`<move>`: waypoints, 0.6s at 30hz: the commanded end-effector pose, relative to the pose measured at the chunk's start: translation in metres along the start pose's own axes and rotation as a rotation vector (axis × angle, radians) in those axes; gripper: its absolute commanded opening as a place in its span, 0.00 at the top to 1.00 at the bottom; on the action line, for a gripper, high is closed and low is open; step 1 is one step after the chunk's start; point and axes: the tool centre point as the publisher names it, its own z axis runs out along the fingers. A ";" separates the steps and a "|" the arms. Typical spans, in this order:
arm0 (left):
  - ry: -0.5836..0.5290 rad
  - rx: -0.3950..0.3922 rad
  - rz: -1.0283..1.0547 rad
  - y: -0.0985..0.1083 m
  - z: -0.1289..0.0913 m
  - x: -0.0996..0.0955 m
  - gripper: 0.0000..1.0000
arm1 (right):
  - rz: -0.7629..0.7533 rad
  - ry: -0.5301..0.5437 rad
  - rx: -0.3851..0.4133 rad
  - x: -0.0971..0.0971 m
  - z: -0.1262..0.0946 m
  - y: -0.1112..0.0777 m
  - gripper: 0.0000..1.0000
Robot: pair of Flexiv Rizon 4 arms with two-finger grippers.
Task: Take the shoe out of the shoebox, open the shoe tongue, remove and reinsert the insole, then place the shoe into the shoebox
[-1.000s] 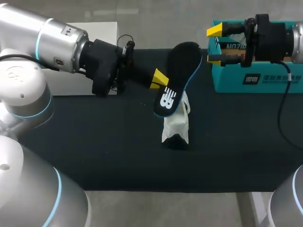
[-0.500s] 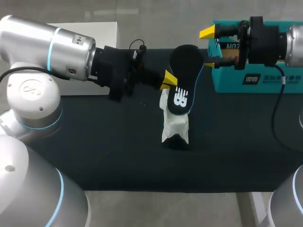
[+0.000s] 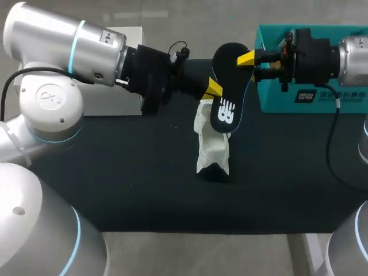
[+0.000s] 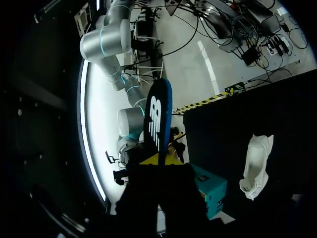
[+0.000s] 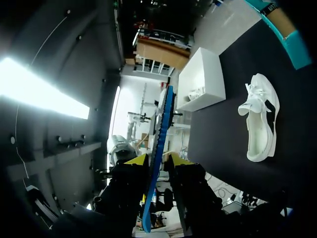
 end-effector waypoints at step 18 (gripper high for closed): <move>0.377 0.096 -0.064 0.023 -0.032 -0.008 0.00 | 0.033 -0.066 0.033 -0.035 0.011 0.003 1.00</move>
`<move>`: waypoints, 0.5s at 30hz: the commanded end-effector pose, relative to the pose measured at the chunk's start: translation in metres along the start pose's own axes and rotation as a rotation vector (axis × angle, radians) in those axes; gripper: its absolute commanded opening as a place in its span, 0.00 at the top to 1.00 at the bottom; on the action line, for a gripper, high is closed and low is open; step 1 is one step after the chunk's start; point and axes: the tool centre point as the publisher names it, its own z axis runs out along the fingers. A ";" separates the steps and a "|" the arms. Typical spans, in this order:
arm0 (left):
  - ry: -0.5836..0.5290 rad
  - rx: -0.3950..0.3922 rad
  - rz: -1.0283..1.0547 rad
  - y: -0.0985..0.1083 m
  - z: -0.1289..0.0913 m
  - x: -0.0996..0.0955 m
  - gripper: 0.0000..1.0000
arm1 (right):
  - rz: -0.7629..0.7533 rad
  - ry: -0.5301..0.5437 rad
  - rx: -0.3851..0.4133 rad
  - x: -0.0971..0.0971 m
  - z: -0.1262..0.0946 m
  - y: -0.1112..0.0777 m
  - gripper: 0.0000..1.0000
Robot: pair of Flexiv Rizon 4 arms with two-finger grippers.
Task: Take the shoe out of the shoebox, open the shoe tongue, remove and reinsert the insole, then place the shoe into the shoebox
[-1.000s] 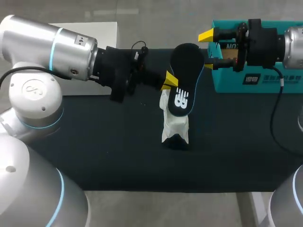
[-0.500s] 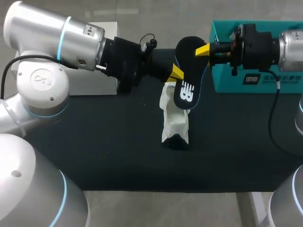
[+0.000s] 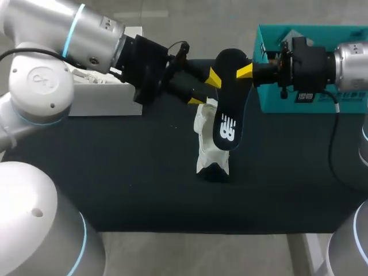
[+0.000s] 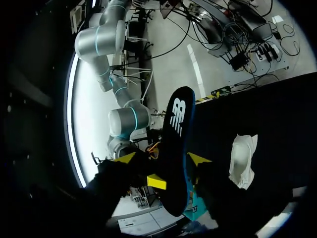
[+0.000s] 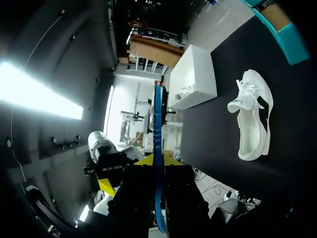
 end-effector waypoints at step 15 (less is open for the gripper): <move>0.694 0.191 0.066 0.050 -0.037 -0.027 0.00 | 0.040 -0.058 0.048 -0.021 0.025 0.007 1.00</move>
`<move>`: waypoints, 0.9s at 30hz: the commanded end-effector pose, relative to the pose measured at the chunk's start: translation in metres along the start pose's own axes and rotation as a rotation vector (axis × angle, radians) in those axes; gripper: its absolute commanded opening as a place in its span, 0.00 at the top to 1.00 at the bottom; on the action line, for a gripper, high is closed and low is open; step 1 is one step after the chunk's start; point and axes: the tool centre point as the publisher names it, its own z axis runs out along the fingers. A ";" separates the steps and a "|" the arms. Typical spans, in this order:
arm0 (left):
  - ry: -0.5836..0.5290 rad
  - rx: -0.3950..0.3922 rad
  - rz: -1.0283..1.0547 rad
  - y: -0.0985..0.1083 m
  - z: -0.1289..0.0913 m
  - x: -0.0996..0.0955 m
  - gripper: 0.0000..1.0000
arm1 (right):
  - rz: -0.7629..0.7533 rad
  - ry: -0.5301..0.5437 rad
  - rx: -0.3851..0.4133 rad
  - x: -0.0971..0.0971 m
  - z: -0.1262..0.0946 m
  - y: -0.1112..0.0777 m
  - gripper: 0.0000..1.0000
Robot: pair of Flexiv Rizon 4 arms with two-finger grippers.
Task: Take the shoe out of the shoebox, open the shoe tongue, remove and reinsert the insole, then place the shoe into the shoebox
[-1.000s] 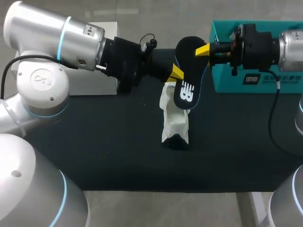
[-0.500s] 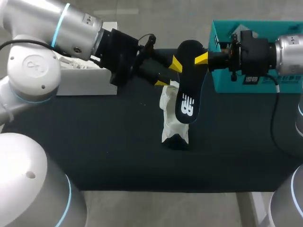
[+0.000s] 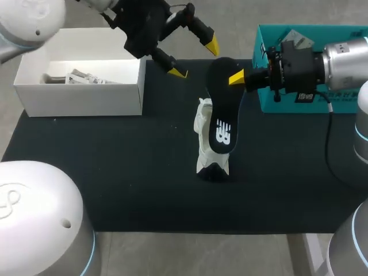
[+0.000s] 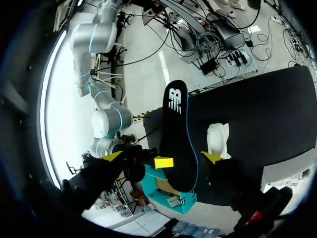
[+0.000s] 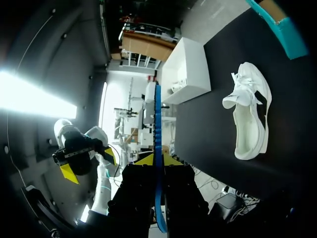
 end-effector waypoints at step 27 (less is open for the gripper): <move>0.666 0.087 0.101 0.027 -0.002 -0.021 0.00 | 0.024 0.073 -0.064 0.002 0.007 0.022 1.00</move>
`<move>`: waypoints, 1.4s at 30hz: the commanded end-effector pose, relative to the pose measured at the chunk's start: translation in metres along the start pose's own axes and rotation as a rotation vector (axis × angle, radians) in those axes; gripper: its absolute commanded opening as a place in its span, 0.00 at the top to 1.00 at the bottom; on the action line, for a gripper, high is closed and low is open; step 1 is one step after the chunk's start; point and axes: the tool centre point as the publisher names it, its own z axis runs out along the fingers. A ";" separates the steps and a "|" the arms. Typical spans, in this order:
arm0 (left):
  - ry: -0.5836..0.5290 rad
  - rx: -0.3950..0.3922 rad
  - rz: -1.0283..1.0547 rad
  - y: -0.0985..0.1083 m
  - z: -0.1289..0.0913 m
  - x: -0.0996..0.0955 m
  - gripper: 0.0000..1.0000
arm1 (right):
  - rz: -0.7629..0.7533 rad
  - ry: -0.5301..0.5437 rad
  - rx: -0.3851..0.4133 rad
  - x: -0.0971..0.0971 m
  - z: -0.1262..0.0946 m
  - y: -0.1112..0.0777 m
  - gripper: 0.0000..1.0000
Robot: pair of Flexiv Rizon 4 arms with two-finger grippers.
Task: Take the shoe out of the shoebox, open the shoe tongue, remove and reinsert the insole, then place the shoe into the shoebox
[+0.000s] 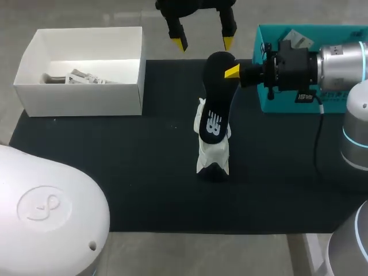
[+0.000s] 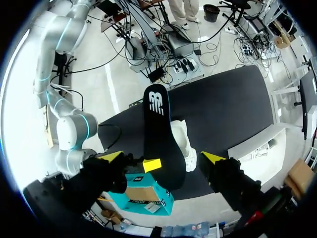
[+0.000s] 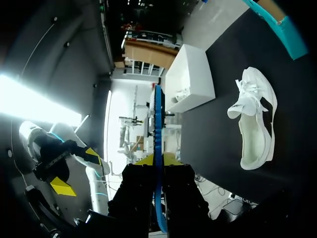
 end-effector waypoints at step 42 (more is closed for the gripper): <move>-0.030 -0.092 -0.162 -0.005 0.014 -0.020 0.00 | -0.001 0.030 0.041 -0.003 -0.004 -0.003 1.00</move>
